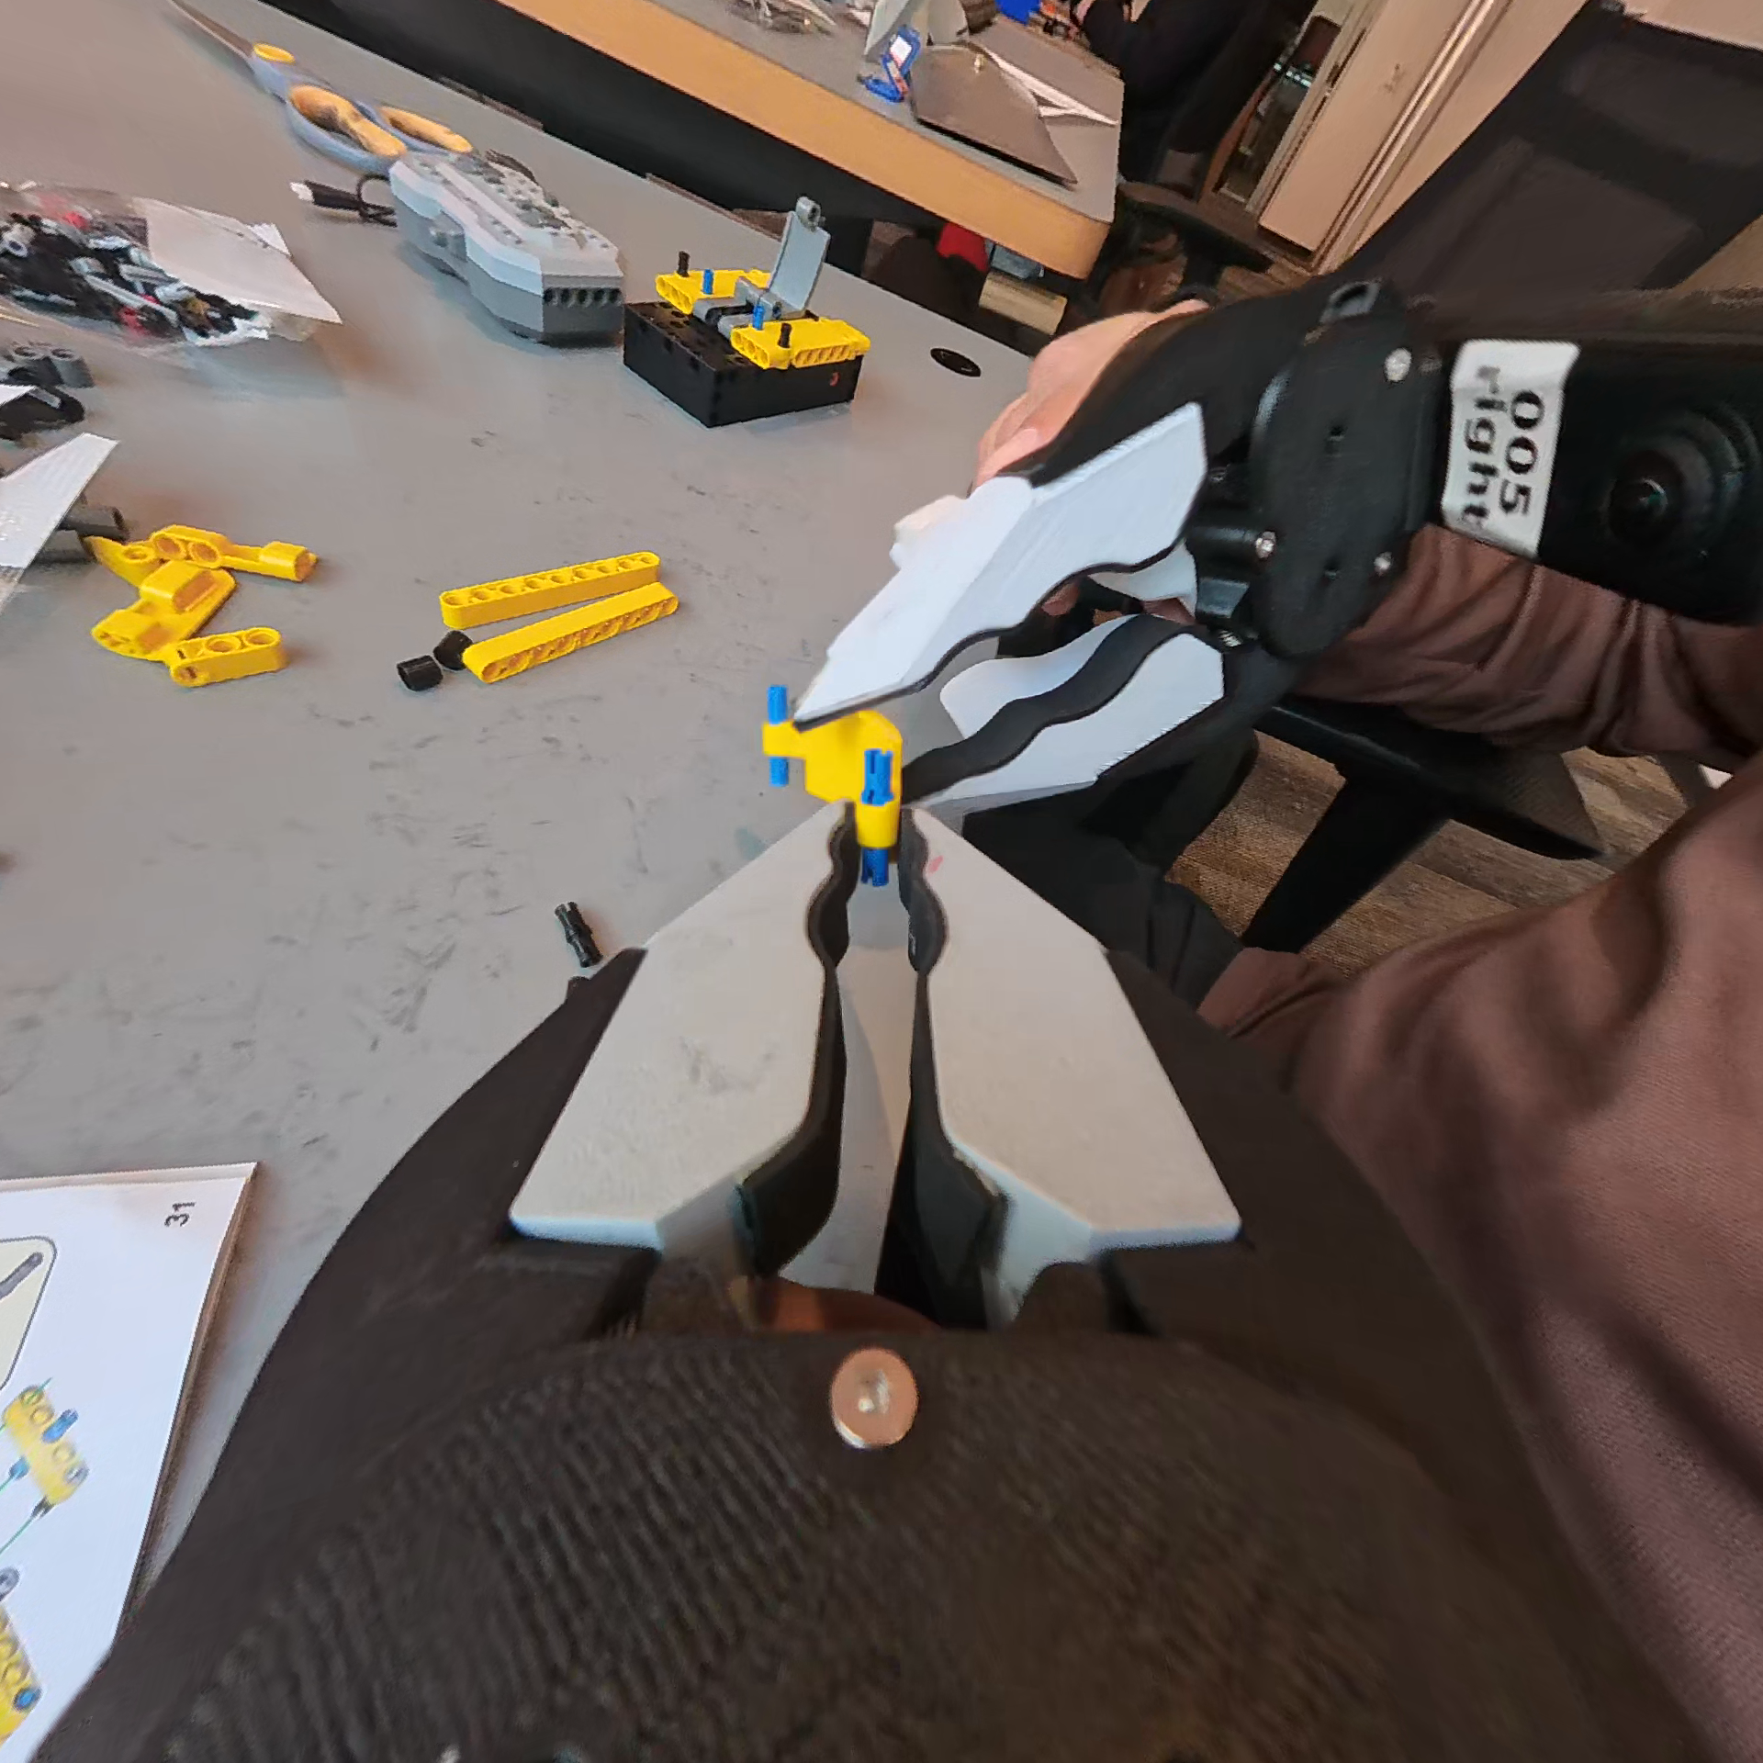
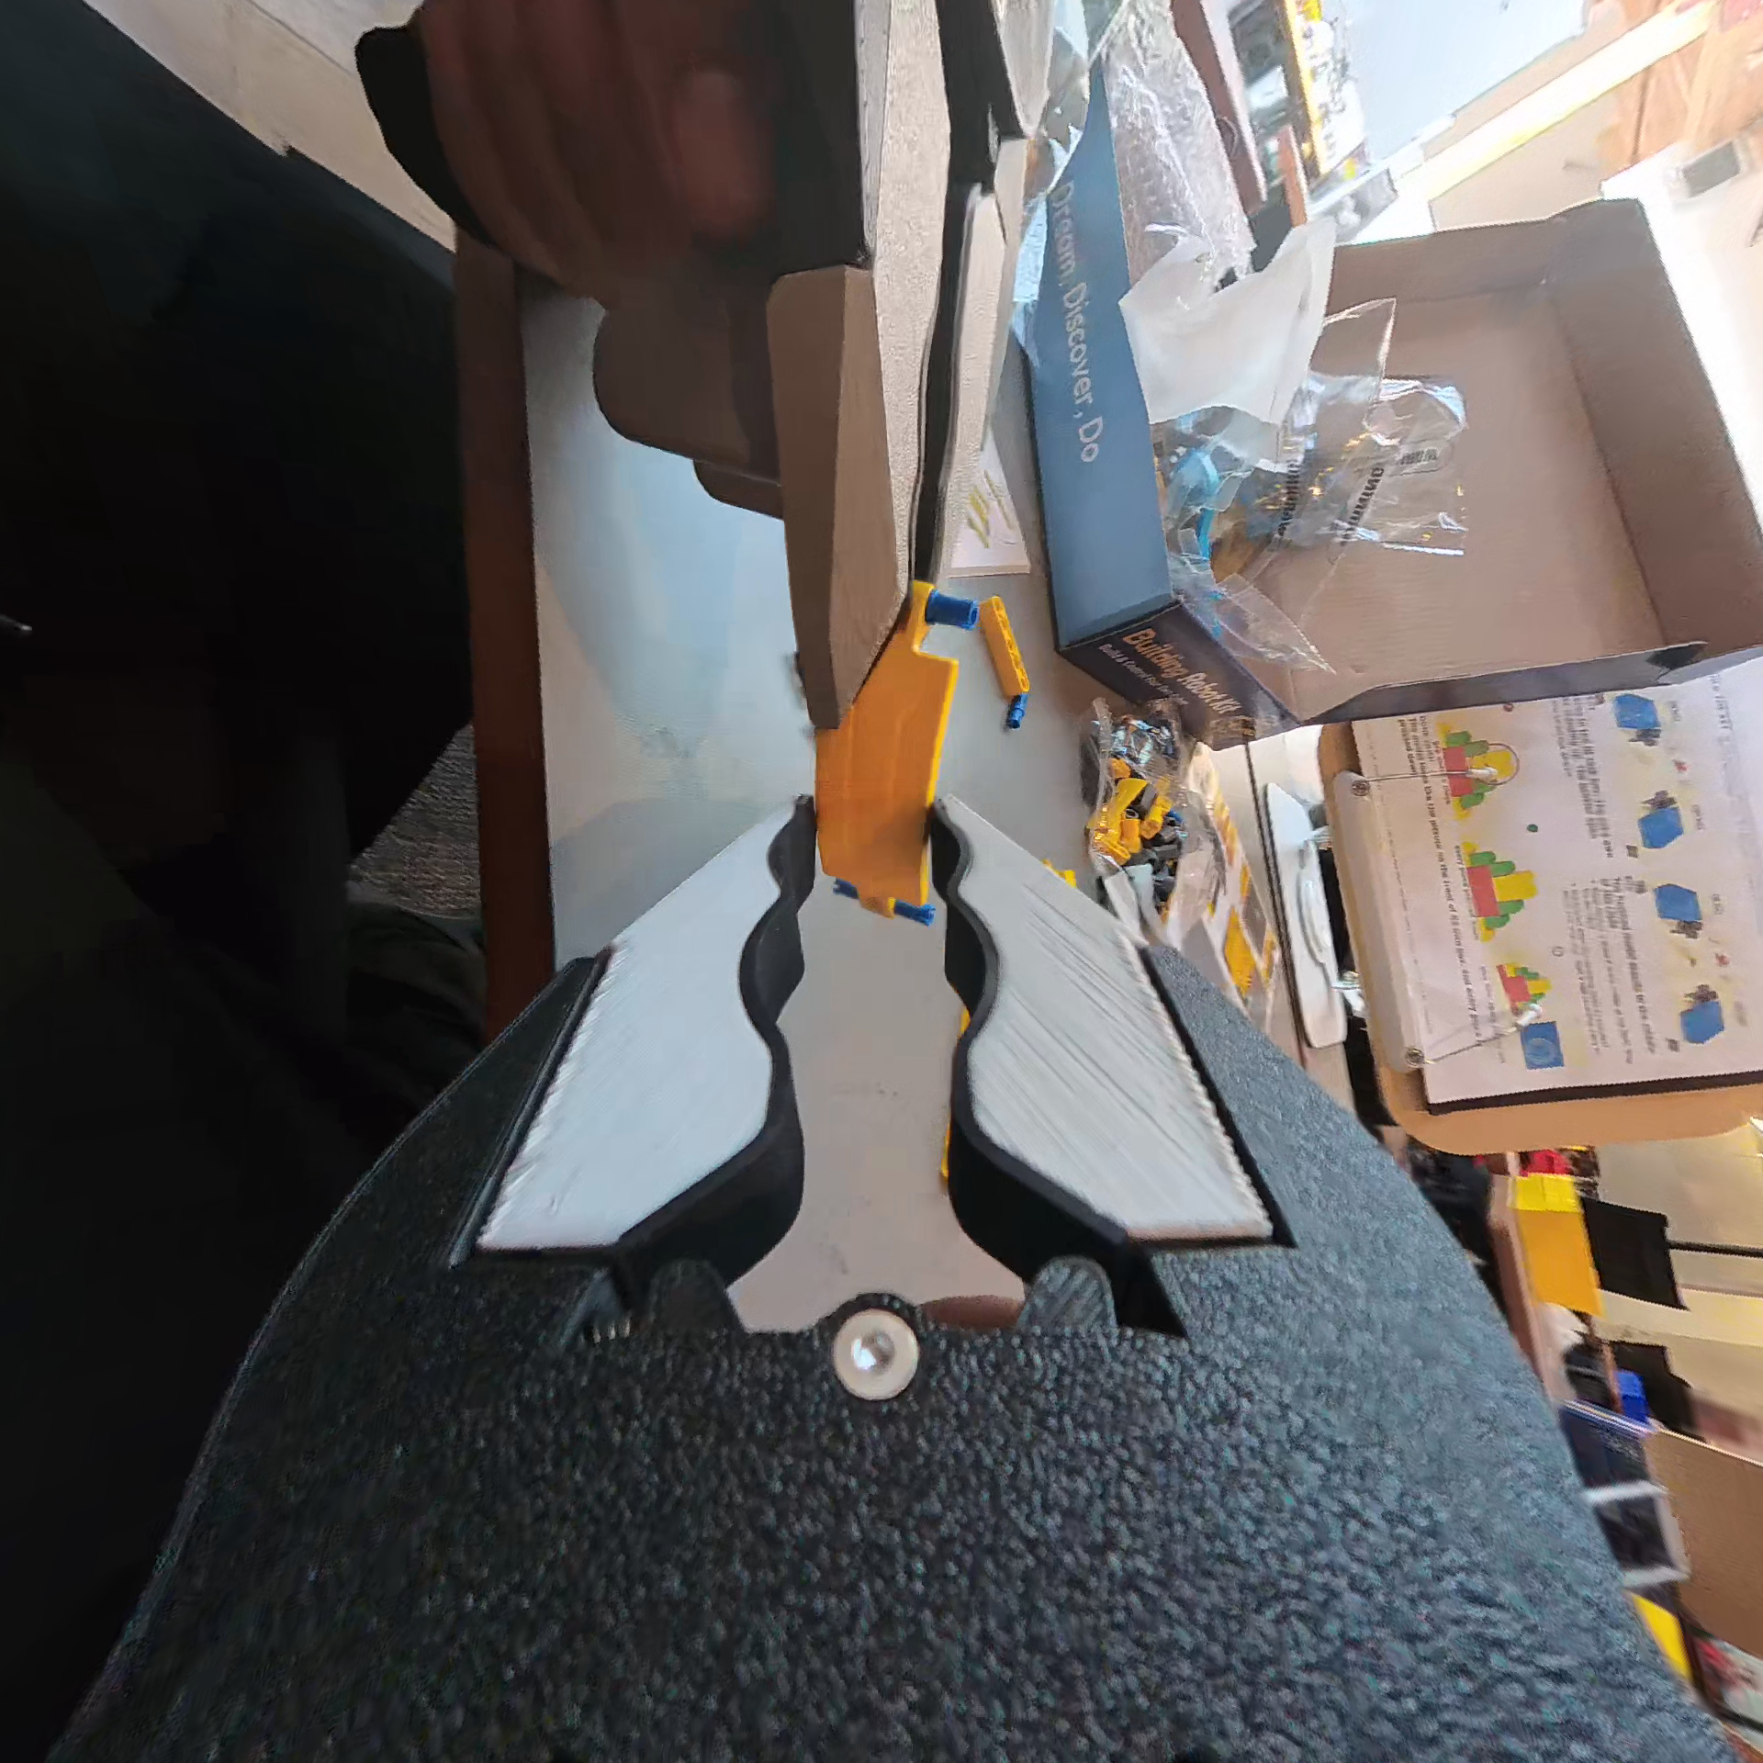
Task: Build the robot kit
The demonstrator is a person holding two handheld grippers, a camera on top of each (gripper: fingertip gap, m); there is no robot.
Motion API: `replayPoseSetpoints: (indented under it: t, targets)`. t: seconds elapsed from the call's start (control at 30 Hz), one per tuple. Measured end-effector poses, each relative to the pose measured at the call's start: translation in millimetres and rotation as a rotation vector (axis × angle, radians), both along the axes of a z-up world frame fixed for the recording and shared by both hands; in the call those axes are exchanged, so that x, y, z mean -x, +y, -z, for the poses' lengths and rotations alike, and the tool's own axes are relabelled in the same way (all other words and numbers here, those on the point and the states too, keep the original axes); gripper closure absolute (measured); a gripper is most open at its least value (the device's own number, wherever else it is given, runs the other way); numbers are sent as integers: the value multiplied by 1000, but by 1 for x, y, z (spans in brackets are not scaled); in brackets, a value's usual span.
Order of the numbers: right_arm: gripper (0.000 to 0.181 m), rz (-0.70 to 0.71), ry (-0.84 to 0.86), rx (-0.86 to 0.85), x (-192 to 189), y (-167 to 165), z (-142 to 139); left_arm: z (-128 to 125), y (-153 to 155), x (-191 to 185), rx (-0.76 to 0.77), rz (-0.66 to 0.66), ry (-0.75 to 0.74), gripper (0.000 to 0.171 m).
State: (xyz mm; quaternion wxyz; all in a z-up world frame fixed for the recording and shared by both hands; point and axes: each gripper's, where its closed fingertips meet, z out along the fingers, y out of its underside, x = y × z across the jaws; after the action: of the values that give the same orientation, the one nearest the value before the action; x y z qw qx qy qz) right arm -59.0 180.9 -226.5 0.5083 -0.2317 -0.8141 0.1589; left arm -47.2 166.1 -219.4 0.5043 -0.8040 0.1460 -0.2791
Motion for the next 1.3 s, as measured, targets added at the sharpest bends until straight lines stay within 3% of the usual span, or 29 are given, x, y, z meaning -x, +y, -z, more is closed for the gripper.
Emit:
replayPoseSetpoints:
  t: [0.2,0.33,0.47,0.7,0.87,0.97,1.1,1.3]
  targets:
    - [156,-58,-41,143,-6,-7,2,2,-7,-10,-11,80,30,168]
    - [146,-131,-131,355,-14,-24,3,1,-18,-21,-42,171,55,168]
    - [164,-217,-212,478,-25,-39,1,-4,-31,-31,-142,241,118,168]
    - [169,-259,-227,606,-29,-41,-10,-9,-31,-30,-186,224,122,168]
    - [178,-298,-214,672,-32,-44,-20,-19,-25,-23,-251,167,261,163]
    - [178,-226,-176,671,-23,-28,-22,-6,-17,-5,-226,87,351,164]
    - [178,-120,-163,627,-17,-3,-15,-15,-12,7,-226,19,265,152]
    - [179,19,-276,486,-22,27,8,-33,-13,11,-327,-37,201,154]
